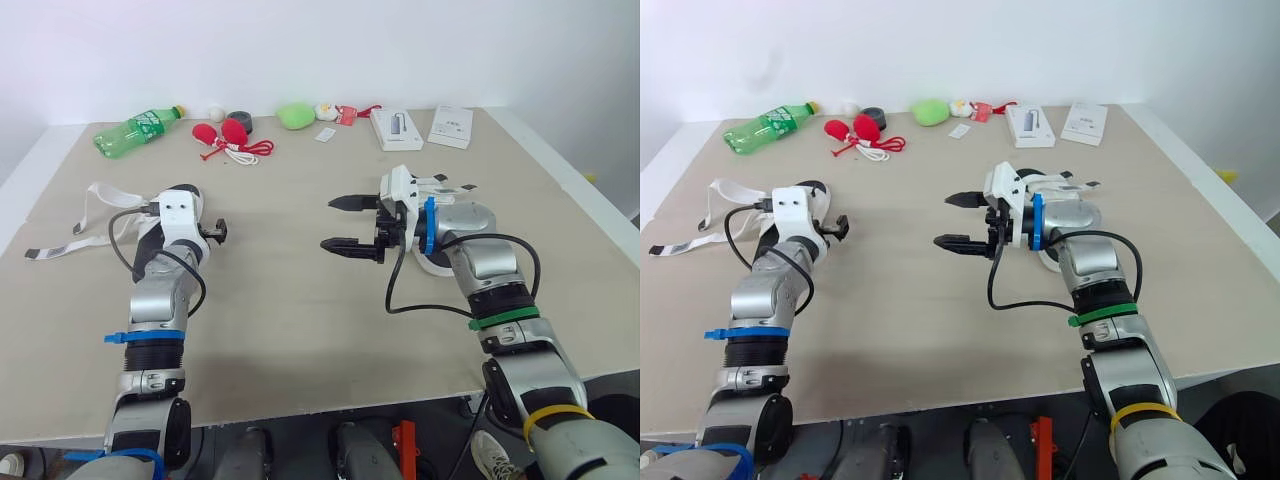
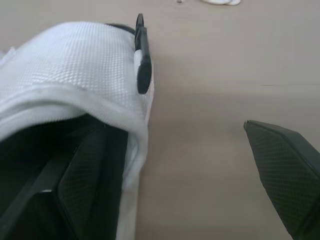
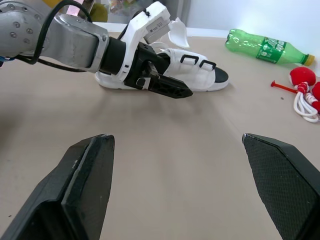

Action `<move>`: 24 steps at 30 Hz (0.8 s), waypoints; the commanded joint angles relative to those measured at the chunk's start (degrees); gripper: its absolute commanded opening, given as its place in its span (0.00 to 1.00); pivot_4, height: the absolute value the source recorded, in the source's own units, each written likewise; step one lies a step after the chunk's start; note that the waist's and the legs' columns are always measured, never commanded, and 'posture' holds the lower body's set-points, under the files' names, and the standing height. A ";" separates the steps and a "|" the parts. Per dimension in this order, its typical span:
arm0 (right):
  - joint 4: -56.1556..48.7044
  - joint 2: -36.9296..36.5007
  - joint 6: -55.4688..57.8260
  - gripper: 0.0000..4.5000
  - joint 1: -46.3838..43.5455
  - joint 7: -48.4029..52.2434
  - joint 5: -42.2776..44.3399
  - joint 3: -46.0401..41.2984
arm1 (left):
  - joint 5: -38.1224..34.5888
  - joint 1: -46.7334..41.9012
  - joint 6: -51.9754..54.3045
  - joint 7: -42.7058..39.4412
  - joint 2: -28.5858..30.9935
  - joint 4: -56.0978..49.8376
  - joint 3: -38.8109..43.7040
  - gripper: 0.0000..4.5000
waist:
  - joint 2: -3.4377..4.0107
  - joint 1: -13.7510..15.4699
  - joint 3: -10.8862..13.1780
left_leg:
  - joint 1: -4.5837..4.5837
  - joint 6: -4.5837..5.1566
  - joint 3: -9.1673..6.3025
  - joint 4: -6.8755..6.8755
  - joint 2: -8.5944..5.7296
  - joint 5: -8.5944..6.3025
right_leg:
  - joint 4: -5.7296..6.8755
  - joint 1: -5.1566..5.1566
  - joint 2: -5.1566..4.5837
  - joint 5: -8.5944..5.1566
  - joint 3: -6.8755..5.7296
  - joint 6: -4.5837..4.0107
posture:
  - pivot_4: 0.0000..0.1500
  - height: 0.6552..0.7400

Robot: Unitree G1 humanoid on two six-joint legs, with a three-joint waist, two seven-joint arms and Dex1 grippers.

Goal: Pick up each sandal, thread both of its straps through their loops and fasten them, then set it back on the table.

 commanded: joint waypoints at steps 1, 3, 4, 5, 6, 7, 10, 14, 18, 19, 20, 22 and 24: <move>-2.94 -0.60 0.18 1.00 -0.35 -0.41 0.30 -1.02 | -1.22 -1.69 -2.81 -2.88 1.19 1.27 0.06 0.82 | 0.00 0.00 0.00 | 0.00 0.00 0.00 0.00 -0.01 0.00 | 0.00 0.00 -0.01 0.00 0.00 0.00 | 1.00 1.00; -3.42 -0.76 0.92 1.00 -0.29 -0.55 0.57 -1.17 | -0.89 -1.91 -3.71 -4.07 1.87 2.20 -0.42 0.62 | 0.00 0.00 0.00 | 0.00 0.00 -0.01 0.00 -0.01 0.00 | 0.00 0.00 -0.01 0.00 -0.01 0.00 | 1.00 1.00; -3.63 -0.82 1.42 1.00 -0.28 -0.59 0.77 -1.28 | -0.80 -1.97 -3.87 -4.23 2.11 2.63 -0.47 0.49 | 0.00 0.00 0.00 | -0.01 0.00 -0.02 0.00 -0.01 0.00 | 0.00 0.00 -0.02 0.00 -0.02 0.00 | 1.00 1.00; -3.95 -0.85 2.38 1.00 -0.27 -0.62 1.19 -1.47 | -0.83 -1.98 -3.99 -4.49 2.34 2.95 -0.47 0.40 | 0.00 0.00 0.00 | -0.01 0.00 -0.02 0.00 -0.01 0.00 | 0.00 0.00 -0.03 0.00 -0.02 0.00 | 1.00 1.00; -4.19 -0.86 3.06 1.00 -0.25 -0.64 1.48 -1.60 | -0.87 -1.99 -4.05 -4.63 2.47 3.16 -0.41 0.29 | 0.00 0.01 0.00 | -0.01 0.00 -0.02 0.00 -0.02 0.00 | 0.00 0.00 -0.04 0.00 -0.02 0.00 | 1.00 1.00; -4.50 -0.83 4.39 1.00 -0.29 -0.80 2.09 -1.94 | -0.85 -2.00 -4.24 -5.32 2.84 3.36 -0.63 0.22 | 0.00 0.04 0.00 | -0.01 0.00 -0.02 0.00 -0.02 0.00 | 0.00 0.00 -0.06 0.00 -0.03 0.00 | 1.00 1.00; -5.37 -0.73 8.34 1.00 -0.43 -1.59 3.90 -3.17 | -1.40 -1.84 -4.73 -8.65 4.04 3.30 -1.46 0.01 | 0.00 0.12 0.00 | -0.03 0.00 -0.06 0.00 -0.03 0.00 | 0.00 0.00 -0.16 0.00 -0.07 0.00 | 1.00 1.00; -6.13 -1.44 10.85 1.00 -0.48 -2.84 5.09 -4.94 | -5.58 0.74 -7.08 -21.96 5.82 -2.31 -4.94 0.01 | 0.00 0.19 0.00 | -0.07 -0.01 -0.09 0.00 -0.07 0.01 | 0.00 -0.01 -0.21 0.01 -0.14 -0.01 | 1.00 1.00; -7.80 -3.34 12.20 1.00 0.13 -3.07 5.81 -6.25 | -6.06 6.11 -10.75 -34.23 9.89 -8.87 -10.70 0.01 | 0.01 0.24 0.00 | -0.13 -0.03 -0.08 -0.10 -0.16 -0.01 | -0.01 -0.08 -0.35 -0.04 -0.15 -0.08 | 1.00 1.00; -8.22 -3.94 12.45 1.00 0.36 -3.03 5.98 -6.56 | -5.35 7.70 -13.41 -37.49 11.44 -10.45 -12.56 0.01 | 0.01 0.22 0.00 | -0.14 -0.03 -0.08 -0.10 -0.16 -0.01 | -0.02 -0.10 -0.44 -0.04 -0.15 -0.08 | 1.00 1.00; -8.61 -4.40 12.75 1.00 0.57 -3.00 6.12 -6.81 | -5.12 8.87 -15.26 -40.14 12.61 -11.69 -13.86 0.01 | 0.01 0.19 0.00 | -0.15 -0.04 -0.08 -0.11 -0.16 -0.02 | -0.03 -0.11 -0.44 -0.04 -0.15 -0.08 | 1.00 1.00; -9.90 -5.59 13.29 1.00 1.33 -2.60 6.40 -7.03 | -4.88 11.63 -19.63 -46.35 15.29 -14.57 -17.02 0.01 | 0.01 0.18 0.00 | -0.14 -0.04 -0.07 -0.17 -0.15 -0.02 | -0.03 -0.14 -0.45 -0.07 -0.15 -0.14 | 1.00 1.00; -11.14 -6.52 13.78 1.00 2.06 -2.22 6.71 -6.89 | -4.42 13.22 -23.80 -51.00 17.29 -15.78 -19.45 0.01 | 0.02 0.17 0.00 | -0.14 -0.04 -0.06 -0.21 -0.10 -0.02 | -0.03 -0.17 -0.43 -0.11 -0.15 -0.20 | 1.00 1.00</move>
